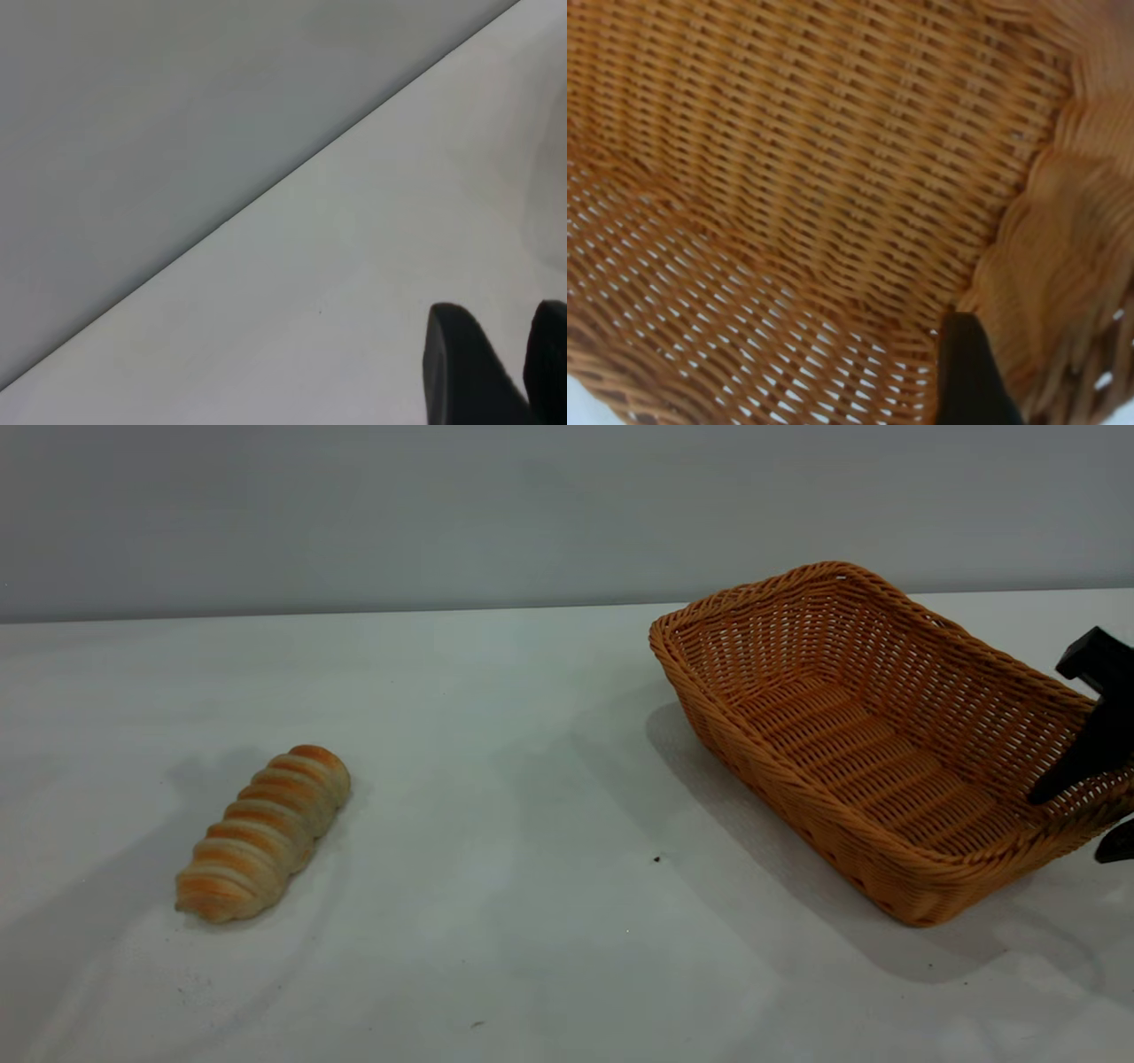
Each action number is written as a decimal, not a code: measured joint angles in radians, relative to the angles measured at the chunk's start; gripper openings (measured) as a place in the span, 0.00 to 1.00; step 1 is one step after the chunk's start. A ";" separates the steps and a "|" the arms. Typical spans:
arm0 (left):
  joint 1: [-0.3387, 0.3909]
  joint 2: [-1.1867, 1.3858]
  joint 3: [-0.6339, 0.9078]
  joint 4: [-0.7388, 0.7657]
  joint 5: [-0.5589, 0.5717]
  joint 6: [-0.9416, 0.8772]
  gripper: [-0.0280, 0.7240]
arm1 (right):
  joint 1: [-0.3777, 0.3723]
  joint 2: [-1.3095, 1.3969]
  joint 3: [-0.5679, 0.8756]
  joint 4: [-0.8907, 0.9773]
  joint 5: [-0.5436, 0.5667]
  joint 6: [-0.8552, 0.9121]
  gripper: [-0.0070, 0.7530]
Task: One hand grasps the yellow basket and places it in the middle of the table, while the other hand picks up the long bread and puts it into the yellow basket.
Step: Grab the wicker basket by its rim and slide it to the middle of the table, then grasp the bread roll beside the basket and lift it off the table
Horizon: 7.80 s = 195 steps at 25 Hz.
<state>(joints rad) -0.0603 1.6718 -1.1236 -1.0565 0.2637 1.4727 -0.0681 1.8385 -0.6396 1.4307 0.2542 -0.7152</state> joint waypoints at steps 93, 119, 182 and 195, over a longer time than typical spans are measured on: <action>0.000 0.000 0.000 0.003 0.023 0.001 0.35 | 0.326 0.248 -0.368 -0.427 0.212 0.160 0.75; 0.000 0.000 0.000 0.003 0.025 -0.006 0.35 | 0.100 -0.697 -0.217 -0.939 0.397 0.209 0.60; 0.000 0.468 -0.008 0.631 0.094 -0.678 0.51 | 0.100 -1.859 0.147 -1.203 0.911 0.593 0.57; 0.018 0.533 -0.019 0.632 0.077 -0.703 0.44 | 0.100 -1.859 0.147 -1.203 0.912 0.594 0.57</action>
<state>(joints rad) -0.0426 2.2052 -1.1425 -0.4248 0.3409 0.7701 0.0323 -0.0202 -0.4931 0.2277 1.1664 -0.1208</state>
